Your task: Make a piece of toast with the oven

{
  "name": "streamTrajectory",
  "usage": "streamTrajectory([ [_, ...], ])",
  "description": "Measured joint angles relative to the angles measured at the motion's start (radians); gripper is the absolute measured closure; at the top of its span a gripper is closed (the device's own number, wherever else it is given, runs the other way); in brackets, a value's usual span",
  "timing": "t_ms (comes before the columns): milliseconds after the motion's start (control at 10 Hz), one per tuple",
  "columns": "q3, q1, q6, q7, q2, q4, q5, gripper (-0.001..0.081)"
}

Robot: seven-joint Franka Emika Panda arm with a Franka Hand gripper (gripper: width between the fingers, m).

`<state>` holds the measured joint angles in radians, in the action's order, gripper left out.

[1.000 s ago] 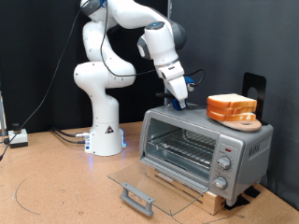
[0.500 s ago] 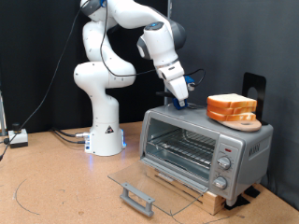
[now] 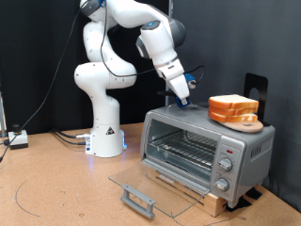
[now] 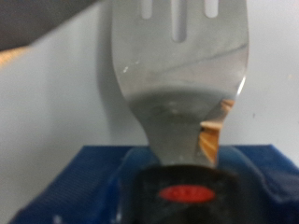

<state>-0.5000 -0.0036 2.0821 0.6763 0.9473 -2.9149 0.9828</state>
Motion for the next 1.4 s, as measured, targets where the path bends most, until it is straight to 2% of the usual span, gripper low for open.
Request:
streamTrajectory([
  [300, 0.123, -0.004, -0.126, 0.006, 0.055, 0.036, -0.043, 0.0411],
  [400, 0.146, -0.009, -0.157, 0.006, 0.074, 0.04, -0.062, 0.0411],
  [600, 0.147, -0.011, -0.157, 0.014, 0.063, 0.057, -0.062, 0.0411],
  [700, 0.17, -0.021, -0.159, 0.048, 0.051, 0.064, -0.088, 0.0411],
  [900, 0.243, -0.061, -0.198, 0.127, 0.01, 0.087, -0.174, 0.0411],
  [1100, 0.297, -0.111, -0.186, 0.145, -0.022, 0.097, -0.187, 0.0411],
  [1400, 0.313, -0.218, -0.111, 0.081, -0.064, 0.106, -0.204, 0.0411],
])
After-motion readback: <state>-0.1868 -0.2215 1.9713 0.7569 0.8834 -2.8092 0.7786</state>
